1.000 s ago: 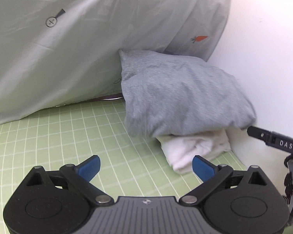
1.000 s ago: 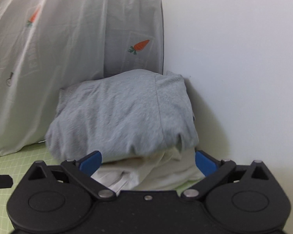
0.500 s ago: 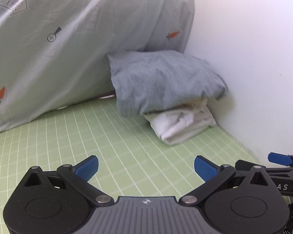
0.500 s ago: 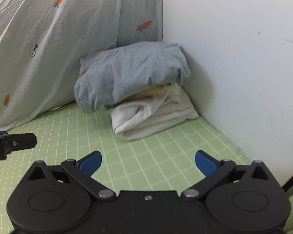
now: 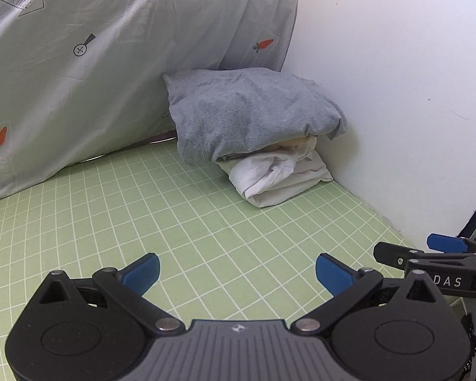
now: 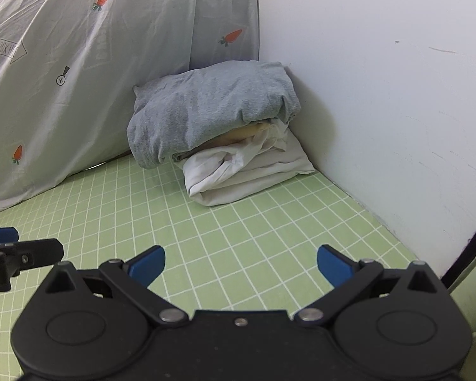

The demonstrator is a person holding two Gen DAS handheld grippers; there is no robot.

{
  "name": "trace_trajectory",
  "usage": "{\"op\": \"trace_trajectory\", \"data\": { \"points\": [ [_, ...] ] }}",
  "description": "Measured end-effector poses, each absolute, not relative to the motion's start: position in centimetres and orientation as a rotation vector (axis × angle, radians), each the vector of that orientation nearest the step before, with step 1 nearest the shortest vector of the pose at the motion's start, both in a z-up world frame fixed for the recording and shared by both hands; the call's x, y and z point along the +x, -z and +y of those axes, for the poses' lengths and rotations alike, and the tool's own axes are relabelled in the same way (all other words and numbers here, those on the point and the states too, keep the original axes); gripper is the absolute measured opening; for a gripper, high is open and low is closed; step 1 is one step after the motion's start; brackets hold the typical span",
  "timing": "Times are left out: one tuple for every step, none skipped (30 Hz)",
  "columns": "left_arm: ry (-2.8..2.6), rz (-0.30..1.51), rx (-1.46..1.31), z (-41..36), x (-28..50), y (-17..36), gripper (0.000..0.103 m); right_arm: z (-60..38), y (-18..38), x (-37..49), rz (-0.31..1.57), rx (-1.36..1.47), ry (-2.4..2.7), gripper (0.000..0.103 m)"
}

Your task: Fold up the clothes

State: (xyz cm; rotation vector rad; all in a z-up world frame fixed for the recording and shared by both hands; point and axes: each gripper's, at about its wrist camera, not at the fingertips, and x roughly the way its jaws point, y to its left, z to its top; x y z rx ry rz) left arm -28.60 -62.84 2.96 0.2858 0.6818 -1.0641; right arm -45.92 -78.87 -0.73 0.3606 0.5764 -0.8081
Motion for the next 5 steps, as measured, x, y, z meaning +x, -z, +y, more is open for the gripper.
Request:
{"op": "trace_trajectory", "data": {
  "points": [
    [1.064,0.68,0.287,-62.81,-28.66,-3.0,0.103,-78.84,0.72,-46.01,0.575,0.362,0.809,0.103],
    [1.065,0.68,0.287,-62.79,-28.71,-3.02,0.103,-78.8,0.7,-46.09,0.572,0.363,0.811,0.103],
    [1.066,0.681,0.288,-62.76,-28.76,-3.03,0.103,-78.76,0.67,-46.17,0.57,0.364,0.813,0.103],
    [1.066,0.682,0.288,-62.73,-28.81,-3.04,0.103,-78.71,0.64,-46.25,0.568,0.366,0.815,0.103],
    [1.067,0.682,0.288,-62.7,-28.84,-3.05,0.103,-78.67,0.61,-46.31,0.566,0.367,0.816,0.103]
  ]
}}
